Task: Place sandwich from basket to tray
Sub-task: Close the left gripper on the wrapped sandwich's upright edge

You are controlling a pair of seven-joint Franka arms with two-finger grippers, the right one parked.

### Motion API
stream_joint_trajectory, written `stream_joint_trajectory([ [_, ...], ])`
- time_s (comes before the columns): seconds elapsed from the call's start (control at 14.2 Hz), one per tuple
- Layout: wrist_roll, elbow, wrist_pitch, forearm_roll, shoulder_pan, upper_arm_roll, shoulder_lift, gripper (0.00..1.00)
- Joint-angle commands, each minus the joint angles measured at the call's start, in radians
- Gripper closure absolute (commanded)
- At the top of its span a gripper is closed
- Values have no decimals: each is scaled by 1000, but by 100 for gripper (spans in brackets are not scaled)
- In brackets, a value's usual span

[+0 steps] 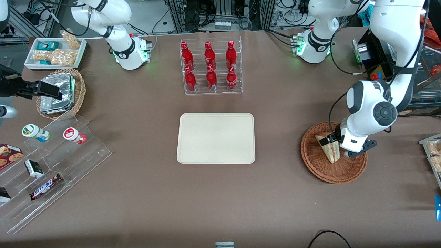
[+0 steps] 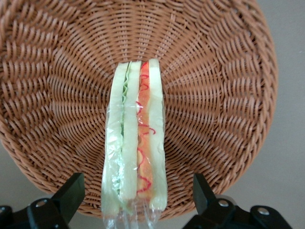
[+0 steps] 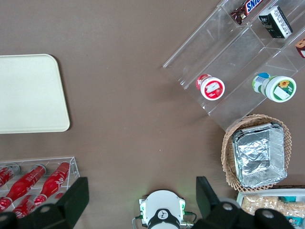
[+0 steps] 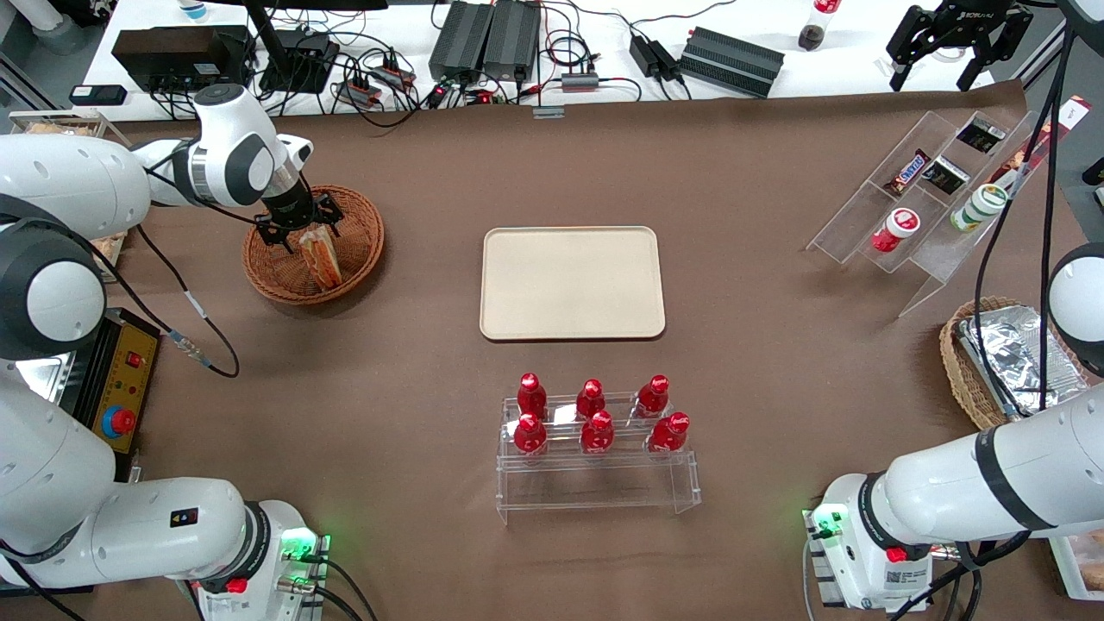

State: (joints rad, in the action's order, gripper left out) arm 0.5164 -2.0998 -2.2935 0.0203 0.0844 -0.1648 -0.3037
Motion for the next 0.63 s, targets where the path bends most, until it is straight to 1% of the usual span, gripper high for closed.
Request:
stream_joint_trajectory([
  [0.0,10,-8,-38,-10,1,1,-21,0],
  [0.14,10,-5,-47,-10,3,1,-35,0],
  [0.21,10,-3,-47,-10,3,1,-38,2],
  [0.28,10,-3,-47,-10,3,1,-38,13],
  [0.35,10,-3,-47,-10,3,1,-40,30],
  [0.42,10,-3,-47,-10,3,1,-40,41],
  [0.49,10,-3,-47,-10,3,1,-40,51],
  [0.56,10,-3,-47,-11,3,1,-38,58],
])
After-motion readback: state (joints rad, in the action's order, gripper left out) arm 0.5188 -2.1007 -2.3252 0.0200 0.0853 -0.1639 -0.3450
